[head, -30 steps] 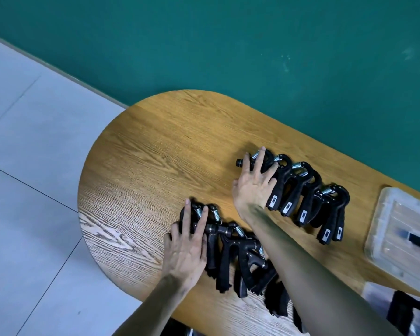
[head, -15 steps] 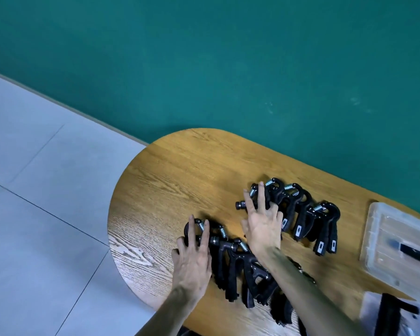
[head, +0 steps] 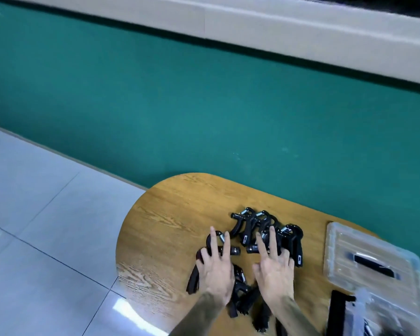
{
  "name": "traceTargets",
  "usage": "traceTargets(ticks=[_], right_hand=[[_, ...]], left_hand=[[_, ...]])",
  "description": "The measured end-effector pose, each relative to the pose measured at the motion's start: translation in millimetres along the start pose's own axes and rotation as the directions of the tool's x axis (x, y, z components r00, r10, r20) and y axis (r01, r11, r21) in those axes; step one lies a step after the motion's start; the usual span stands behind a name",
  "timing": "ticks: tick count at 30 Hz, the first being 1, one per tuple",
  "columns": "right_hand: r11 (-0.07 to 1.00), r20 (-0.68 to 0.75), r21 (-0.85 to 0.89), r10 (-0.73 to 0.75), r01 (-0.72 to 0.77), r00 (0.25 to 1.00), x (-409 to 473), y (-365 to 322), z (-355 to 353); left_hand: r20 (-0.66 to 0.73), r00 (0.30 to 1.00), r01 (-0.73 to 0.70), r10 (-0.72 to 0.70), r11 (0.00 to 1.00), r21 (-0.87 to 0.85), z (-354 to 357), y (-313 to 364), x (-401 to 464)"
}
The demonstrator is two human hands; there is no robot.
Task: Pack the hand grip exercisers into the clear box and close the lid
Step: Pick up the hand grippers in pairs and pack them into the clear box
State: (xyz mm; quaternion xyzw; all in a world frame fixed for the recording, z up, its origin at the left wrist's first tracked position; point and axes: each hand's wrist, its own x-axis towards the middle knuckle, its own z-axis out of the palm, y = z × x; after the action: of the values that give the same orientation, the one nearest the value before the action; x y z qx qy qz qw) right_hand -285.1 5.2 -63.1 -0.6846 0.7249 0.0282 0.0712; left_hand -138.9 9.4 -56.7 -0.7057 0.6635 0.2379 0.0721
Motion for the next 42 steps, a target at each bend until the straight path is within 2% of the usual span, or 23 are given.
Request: traceTargets(ticks=[9,14,21,27,34,42], right_hand=[[0.981,-0.057,0.170,0.108,-0.097,0.993,-30,102,-30],[0.974,-0.081,0.205,0.111,-0.092,0.991,-60,170,-39],[0.952,-0.078,0.265,0.179,-0.152,0.981,-103,266,-35],[0.907,-0.026,0.301,0.317,-0.295,0.948,-139,337,-16],[0.863,0.135,0.343,0.346,-0.372,0.928,-167,385,7],[0.803,0.158,0.427,0.386,-0.416,0.909,-188,406,68]], left_hand=[[-0.112,0.991,-0.073,0.078,0.996,0.046,8,107,-36],[-0.141,0.981,-0.121,0.130,0.990,0.068,31,177,-60],[-0.117,0.975,-0.182,0.189,0.980,0.075,63,262,-89],[-0.055,0.959,-0.271,0.280,0.954,0.129,102,326,-108],[0.019,0.955,-0.296,0.296,0.946,0.135,158,350,-117],[0.131,0.948,-0.309,0.291,0.937,0.161,210,349,-116]])
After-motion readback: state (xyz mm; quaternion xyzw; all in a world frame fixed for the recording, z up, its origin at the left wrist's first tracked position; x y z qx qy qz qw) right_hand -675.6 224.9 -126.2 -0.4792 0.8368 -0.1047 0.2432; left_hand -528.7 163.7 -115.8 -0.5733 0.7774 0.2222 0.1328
